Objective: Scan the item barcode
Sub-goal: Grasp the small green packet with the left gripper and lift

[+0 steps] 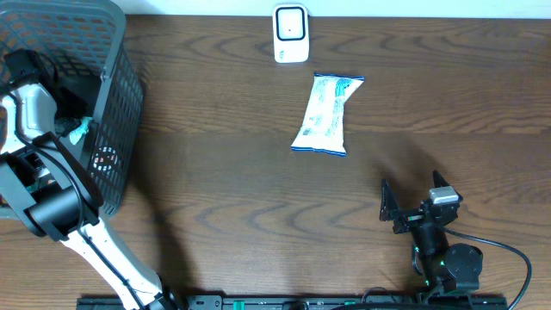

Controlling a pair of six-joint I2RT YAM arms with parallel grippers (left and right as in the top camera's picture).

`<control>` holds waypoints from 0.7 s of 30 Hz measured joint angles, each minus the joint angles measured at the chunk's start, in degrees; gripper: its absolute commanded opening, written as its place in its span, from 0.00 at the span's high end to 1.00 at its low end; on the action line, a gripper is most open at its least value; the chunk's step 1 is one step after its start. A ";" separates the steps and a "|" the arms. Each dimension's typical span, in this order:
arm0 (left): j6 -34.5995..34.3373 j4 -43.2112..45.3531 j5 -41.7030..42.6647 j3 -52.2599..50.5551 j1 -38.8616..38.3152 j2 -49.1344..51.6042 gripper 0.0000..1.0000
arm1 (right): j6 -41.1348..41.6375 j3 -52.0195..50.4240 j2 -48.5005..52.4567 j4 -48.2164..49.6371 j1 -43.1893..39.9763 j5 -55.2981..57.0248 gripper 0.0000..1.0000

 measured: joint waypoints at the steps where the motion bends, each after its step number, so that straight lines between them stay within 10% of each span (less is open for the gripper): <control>1: 0.31 -0.07 -0.09 0.00 0.00 0.00 0.81 | 0.00 0.00 0.00 0.00 0.00 0.00 0.01; 12: 0.90 -3.72 0.28 -0.87 0.07 -5.40 0.90 | 0.00 0.00 0.00 0.00 0.00 0.00 0.01; 21: 0.87 1.64 6.99 -0.92 0.07 -29.27 0.86 | 0.00 0.00 0.00 0.00 0.00 0.00 0.01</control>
